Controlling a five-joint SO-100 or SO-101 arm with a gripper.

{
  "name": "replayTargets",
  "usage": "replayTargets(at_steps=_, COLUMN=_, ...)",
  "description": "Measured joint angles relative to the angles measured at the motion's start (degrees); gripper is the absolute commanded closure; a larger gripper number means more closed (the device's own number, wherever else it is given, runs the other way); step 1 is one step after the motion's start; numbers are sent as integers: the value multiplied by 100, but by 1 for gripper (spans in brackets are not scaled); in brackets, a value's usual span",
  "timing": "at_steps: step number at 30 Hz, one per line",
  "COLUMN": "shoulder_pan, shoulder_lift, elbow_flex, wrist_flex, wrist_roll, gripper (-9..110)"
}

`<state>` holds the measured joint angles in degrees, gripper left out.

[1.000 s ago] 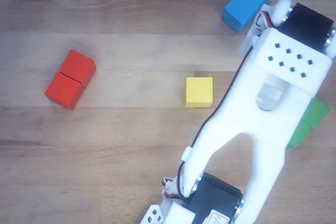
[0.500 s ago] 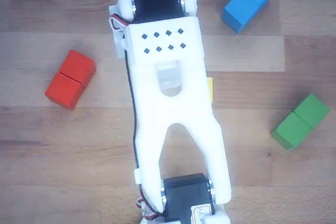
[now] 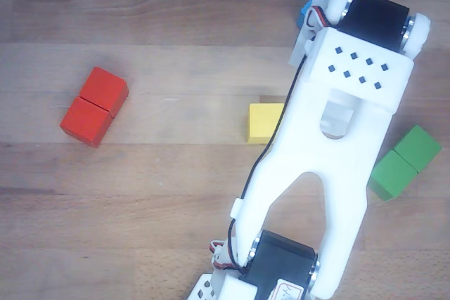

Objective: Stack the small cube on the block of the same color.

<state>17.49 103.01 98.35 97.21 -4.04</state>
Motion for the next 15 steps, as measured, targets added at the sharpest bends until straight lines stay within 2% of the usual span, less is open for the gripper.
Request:
replayTargets(at_steps=11, shoulder_pan=-2540, shoulder_lift=0, elbow_flex=0, wrist_flex=0, wrist_roll=0, gripper=101)
replayTargets(at_steps=15, shoulder_pan=-2707, shoulder_lift=0, elbow_flex=0, wrist_flex=0, wrist_roll=0, gripper=101)
